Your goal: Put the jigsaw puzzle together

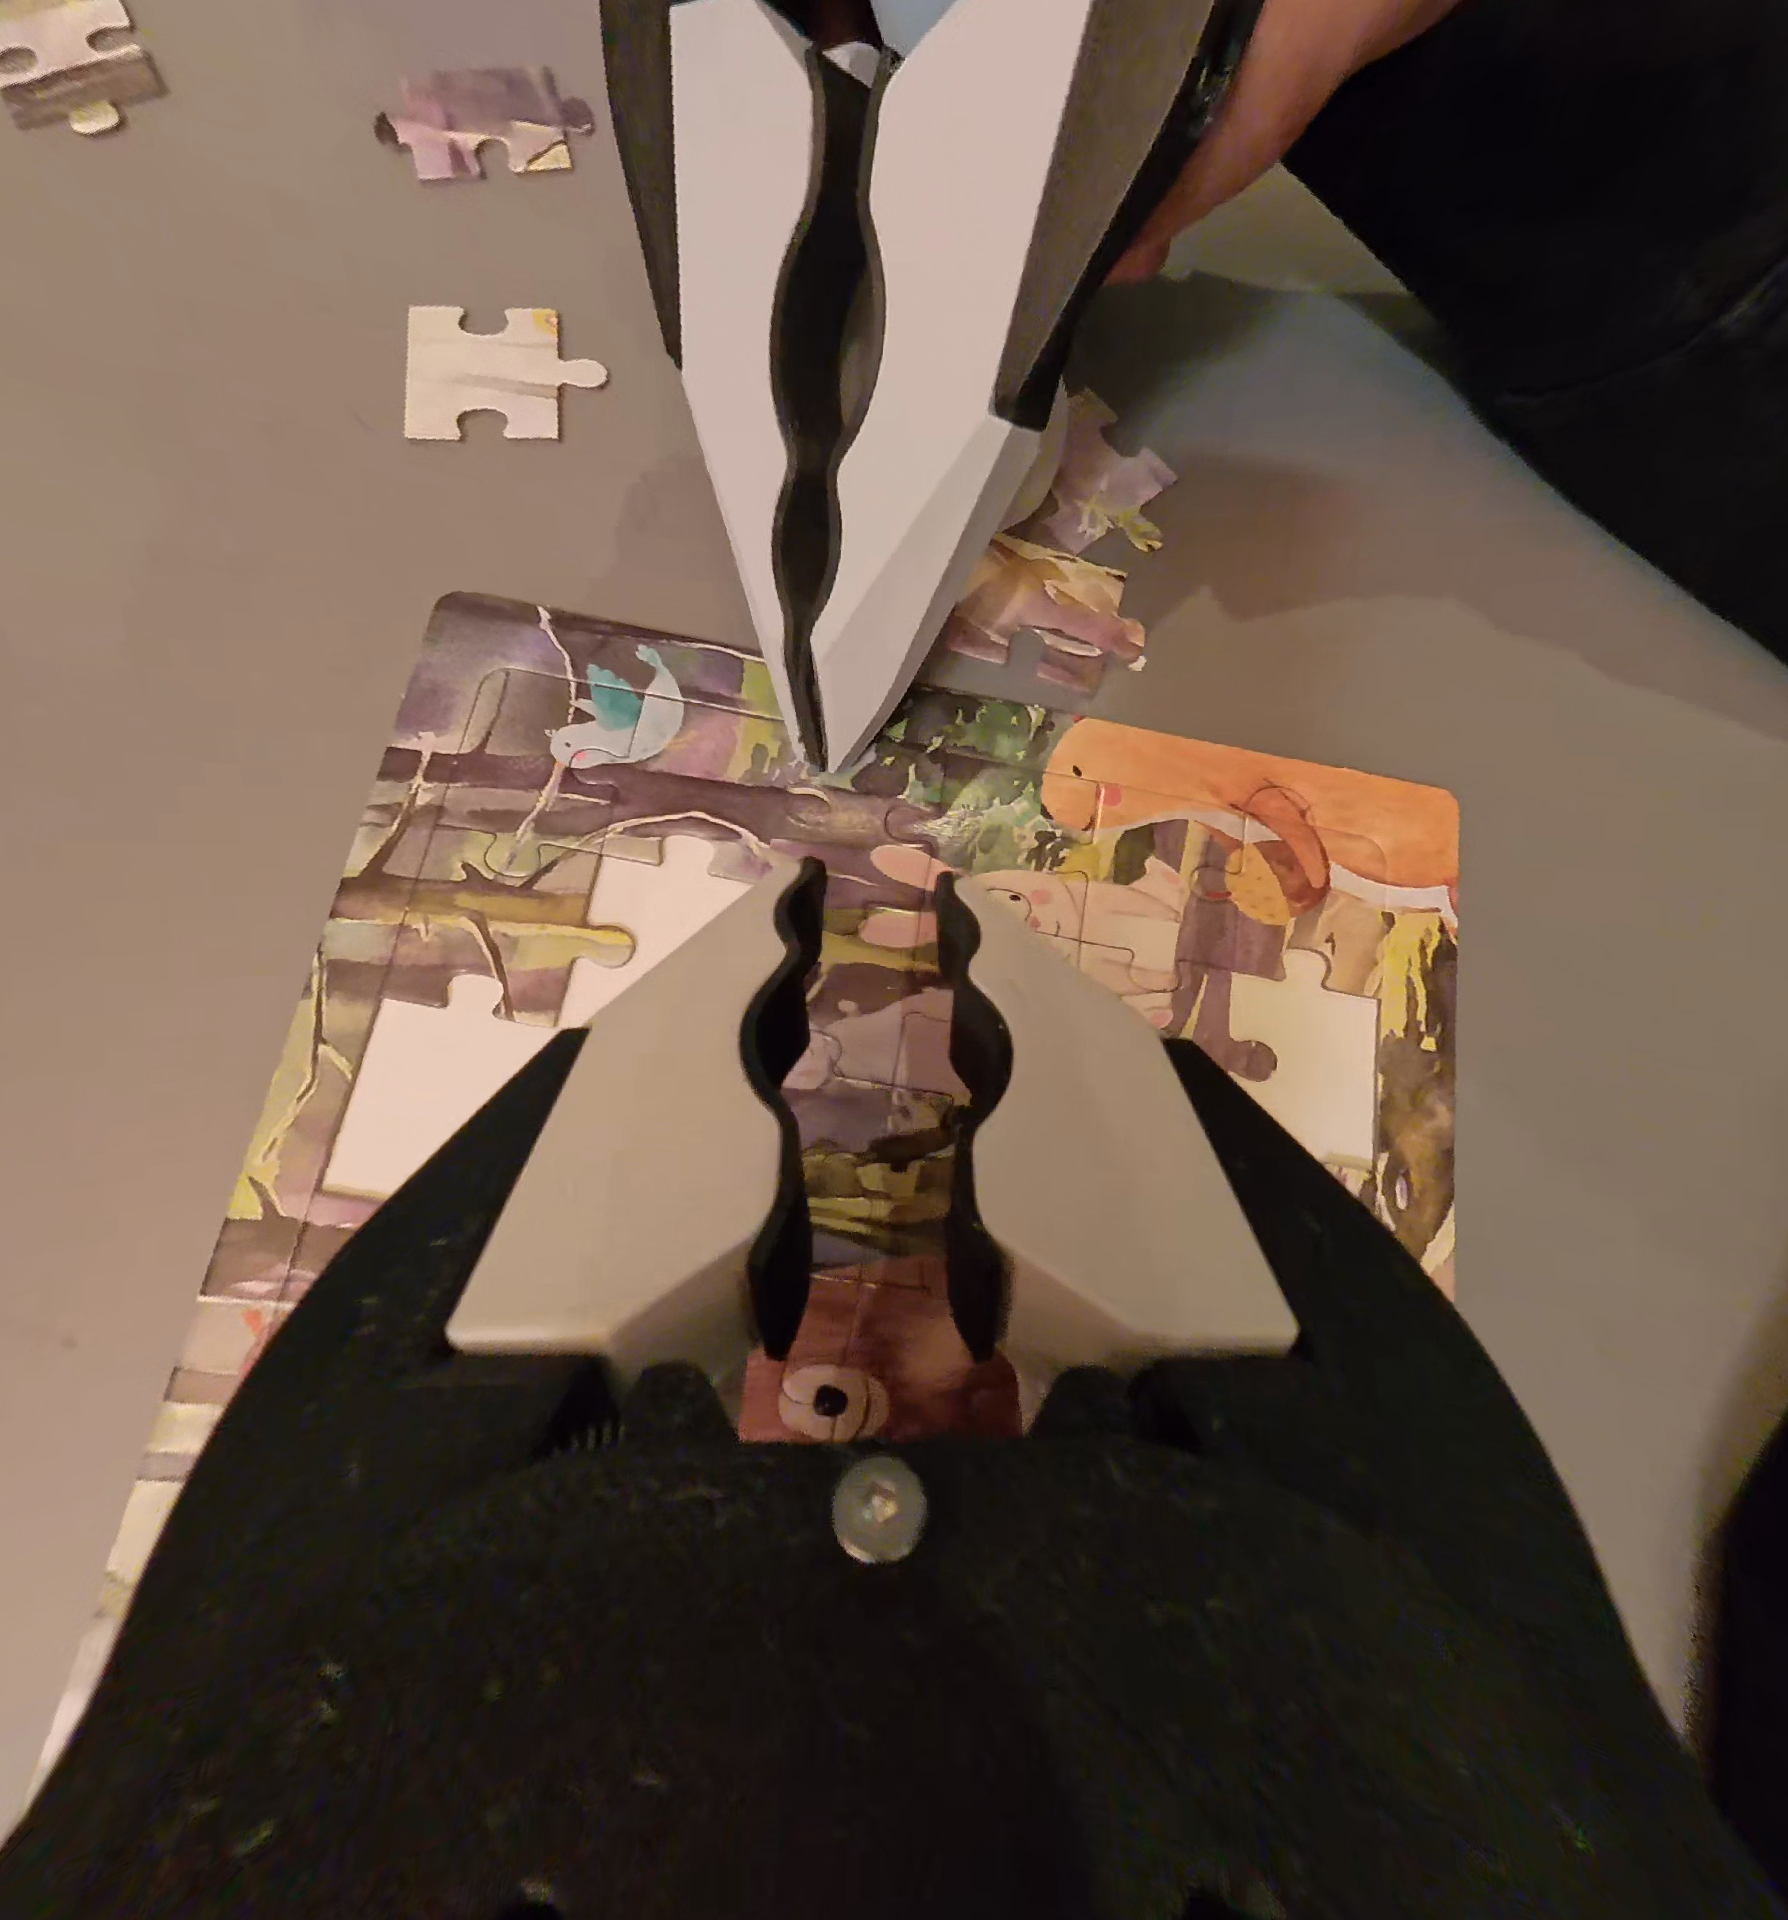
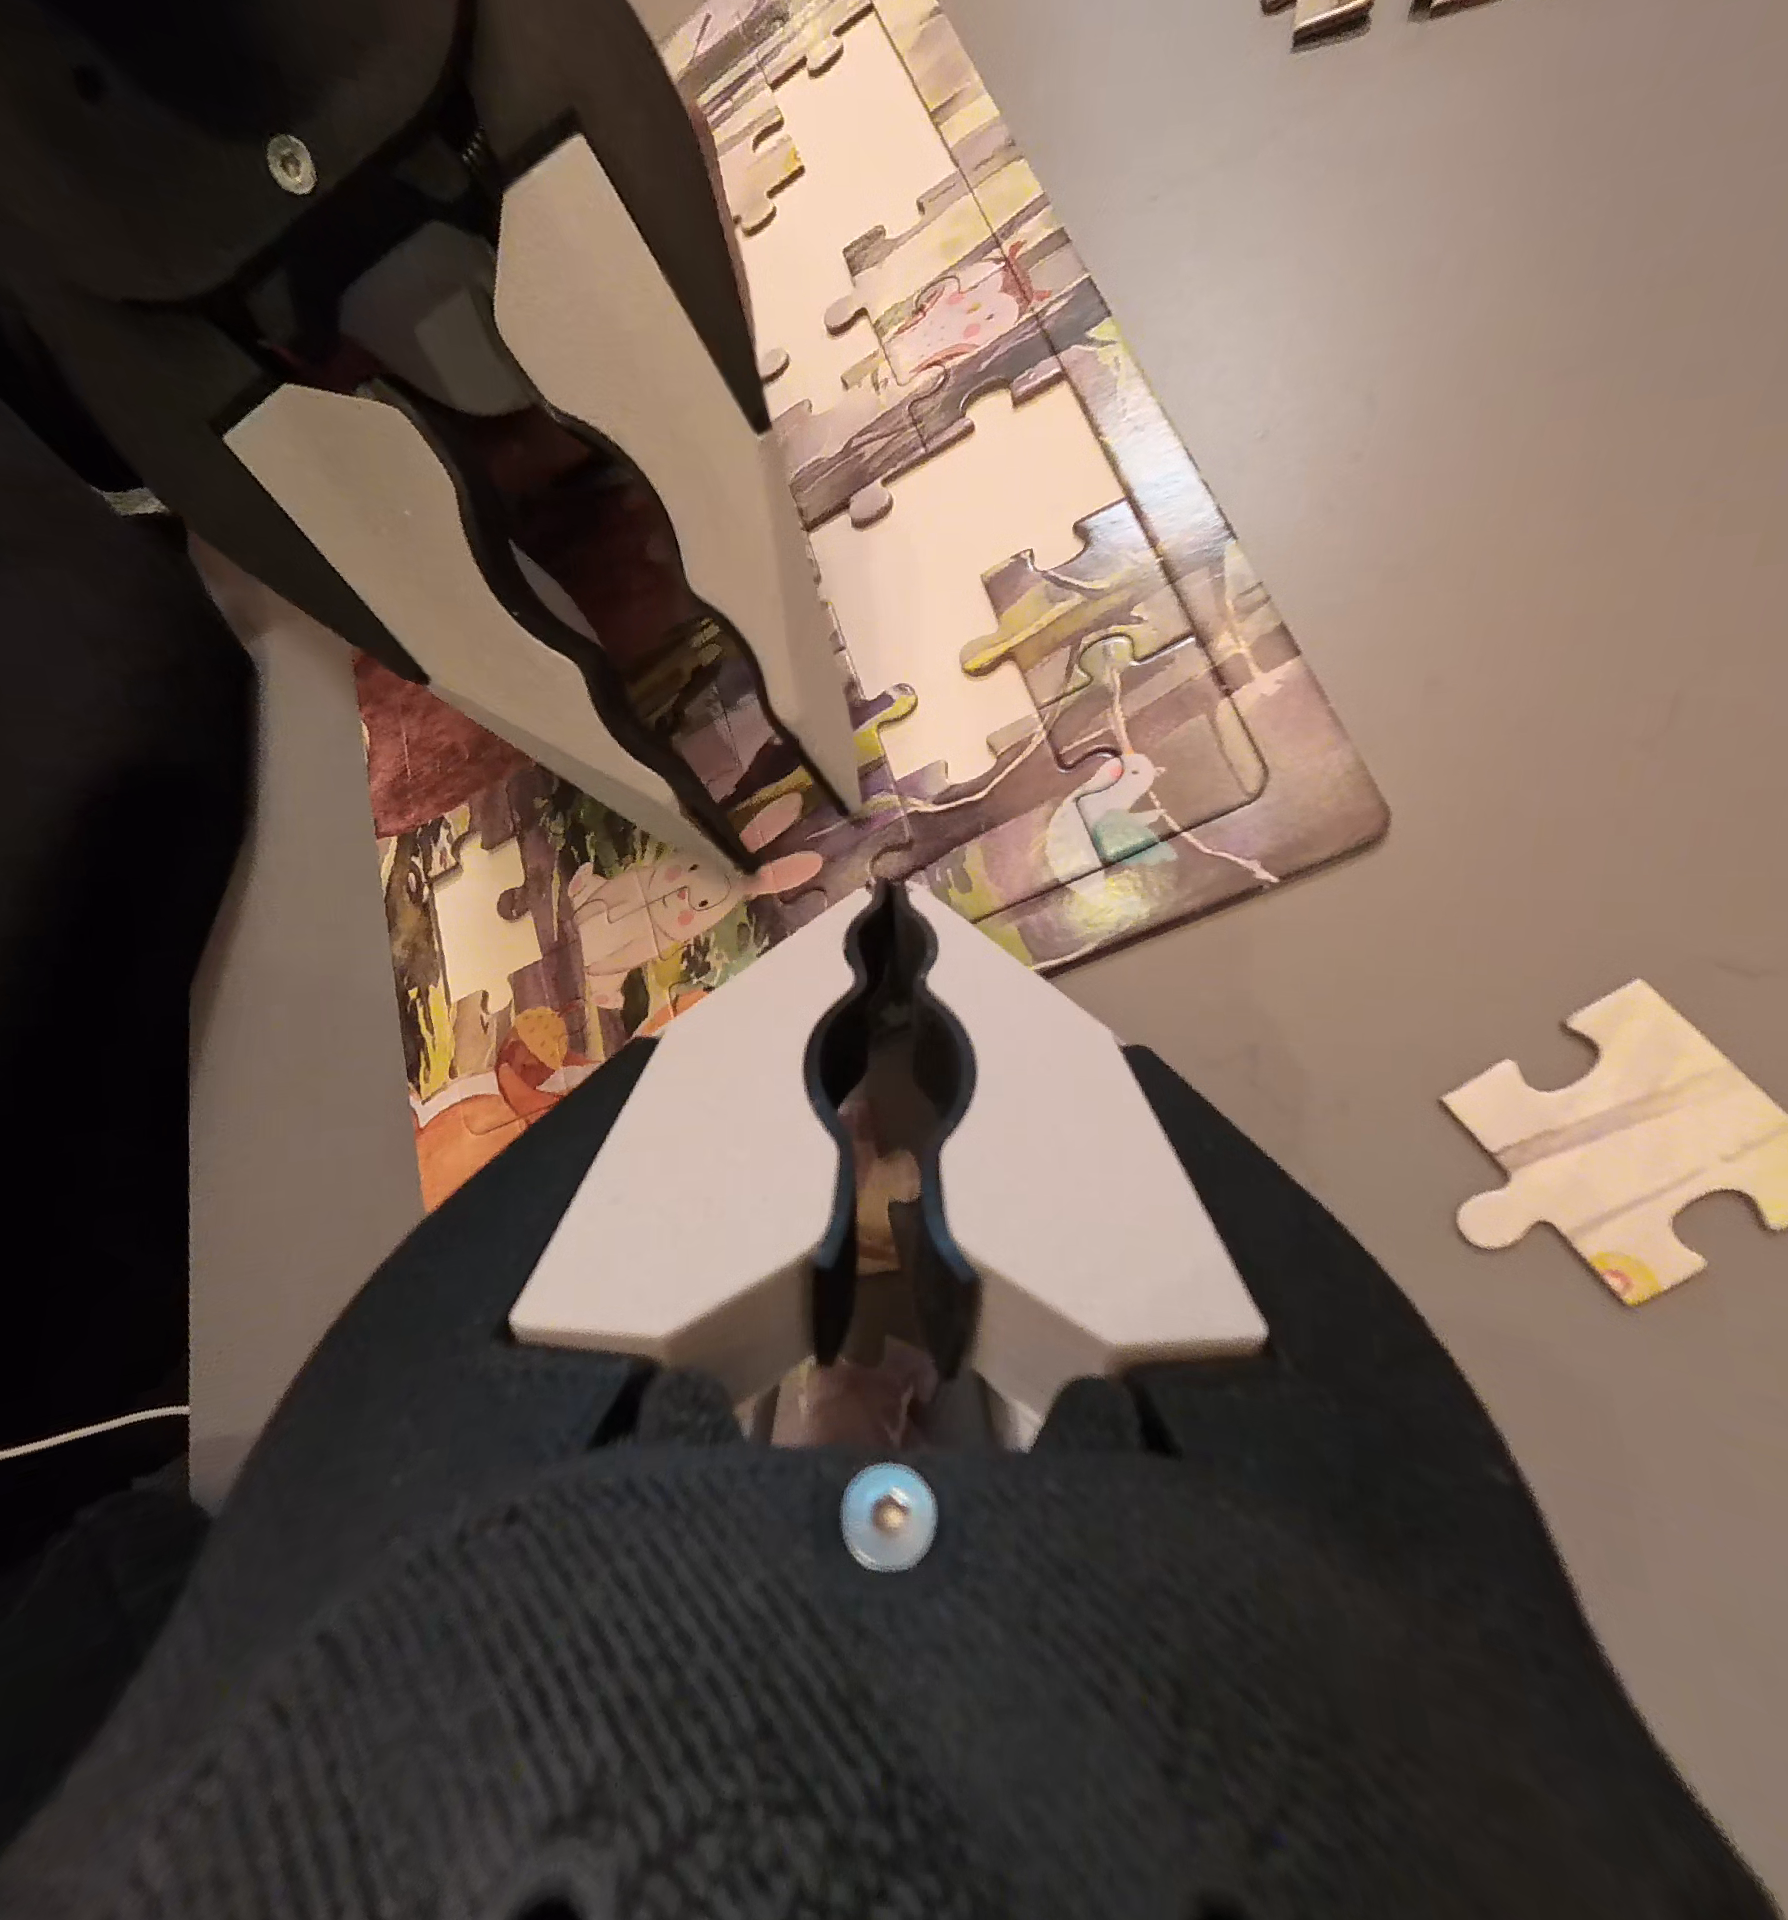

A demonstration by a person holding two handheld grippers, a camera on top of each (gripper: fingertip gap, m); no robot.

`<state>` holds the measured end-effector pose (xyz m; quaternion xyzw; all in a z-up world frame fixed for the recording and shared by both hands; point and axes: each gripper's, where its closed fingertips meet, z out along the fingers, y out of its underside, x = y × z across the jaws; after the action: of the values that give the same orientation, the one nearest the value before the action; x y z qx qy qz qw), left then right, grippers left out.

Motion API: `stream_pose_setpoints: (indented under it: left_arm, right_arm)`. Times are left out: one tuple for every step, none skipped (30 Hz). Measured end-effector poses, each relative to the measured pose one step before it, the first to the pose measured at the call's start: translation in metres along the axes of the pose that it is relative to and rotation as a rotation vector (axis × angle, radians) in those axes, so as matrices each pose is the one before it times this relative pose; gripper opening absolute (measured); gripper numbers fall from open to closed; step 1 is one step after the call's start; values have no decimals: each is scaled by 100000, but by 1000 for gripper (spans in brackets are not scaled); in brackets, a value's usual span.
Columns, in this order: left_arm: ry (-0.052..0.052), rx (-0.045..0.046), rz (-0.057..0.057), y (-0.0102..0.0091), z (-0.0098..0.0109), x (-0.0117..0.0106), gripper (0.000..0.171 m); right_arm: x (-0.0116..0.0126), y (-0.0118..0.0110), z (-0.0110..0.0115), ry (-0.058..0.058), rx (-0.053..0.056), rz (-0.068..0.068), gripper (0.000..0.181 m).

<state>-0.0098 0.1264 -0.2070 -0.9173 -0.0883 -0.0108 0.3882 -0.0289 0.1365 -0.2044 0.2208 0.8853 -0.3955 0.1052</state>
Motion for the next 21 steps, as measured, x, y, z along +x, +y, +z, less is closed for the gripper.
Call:
stream_pose_setpoints:
  left_arm:
    - [736, -117, -189, 4, -9, 128, 20]
    - [54, 23, -10, -21, -20, 31, 20]
    - [-688, 133, 203, -16, -34, -92, 20]
    - [-929, 254, 236, -34, -69, -131, 20]
    - [-688, 400, 22, -55, -77, -125, 21]
    - [-428, 525, -271, -72, -59, -109, 21]
    - [-235, 532, -374, -77, -42, -93, 21]
    - [0, 332, -267, -29, -16, -38, 22]
    - [-39, -43, -104, 28, 27, -41, 23]
    - [-196, -281, 114, 63, 43, -35, 23]
    - [-366, -285, 207, 68, 69, -43, 24]
    - [-242, -292, 203, 68, 69, -25, 24]
    - [-47, -161, 184, 32, 56, 25, 25]
    - [-162, 243, 184, -36, 8, -5, 25]
    - [-365, 394, 199, -51, 11, -37, 26]
    - [-267, 301, 126, -41, 6, -38, 26]
    - [-26, 201, 38, -14, 28, -8, 27]
    - [108, 27, -71, 9, 46, 2, 28]
    - [245, -332, -72, 44, 36, 15, 29]
    - [74, 59, -17, -18, 13, -6, 29]
    - [-90, 90, -97, -16, 8, -25, 30]
  right_arm:
    - [-19, -16, -37, 179, 34, -428, 0]
    - [-12, -50, -81, 327, 200, -494, 0]
    - [76, -116, -111, 743, 603, -339, 0]
    - [91, -85, -132, 703, 545, 50, 0]
    - [146, 32, -102, 699, 12, 381, 0]
    - [219, 213, -63, 934, -773, 646, 0]
    - [201, 255, -14, 554, -898, 824, 0]
    - [71, 83, -16, -349, 129, 879, 0]
    - [16, 17, -19, -544, 57, 696, 0]
    - [10, 7, 20, -167, -16, 52, 0]
    - [-1, -14, 6, 35, 81, -258, 0]
    - [2, -11, 14, 118, -21, -244, 0]
    - [0, -7, 1, 142, -101, -216, 0]
    - [2, -7, 3, 184, -66, -279, 0]
    - [12, -22, 18, 191, 52, -229, 0]
    - [9, -25, 14, 217, -13, -241, 0]
    - [15, -9, 14, 244, -6, -293, 0]
    - [3, -9, 8, 135, 3, -172, 0]
    - [-3, -2, -3, 60, -44, -56, 0]
    - [1, -7, 0, 61, -2, -115, 0]
    - [-30, -38, 18, -111, 253, -137, 0]
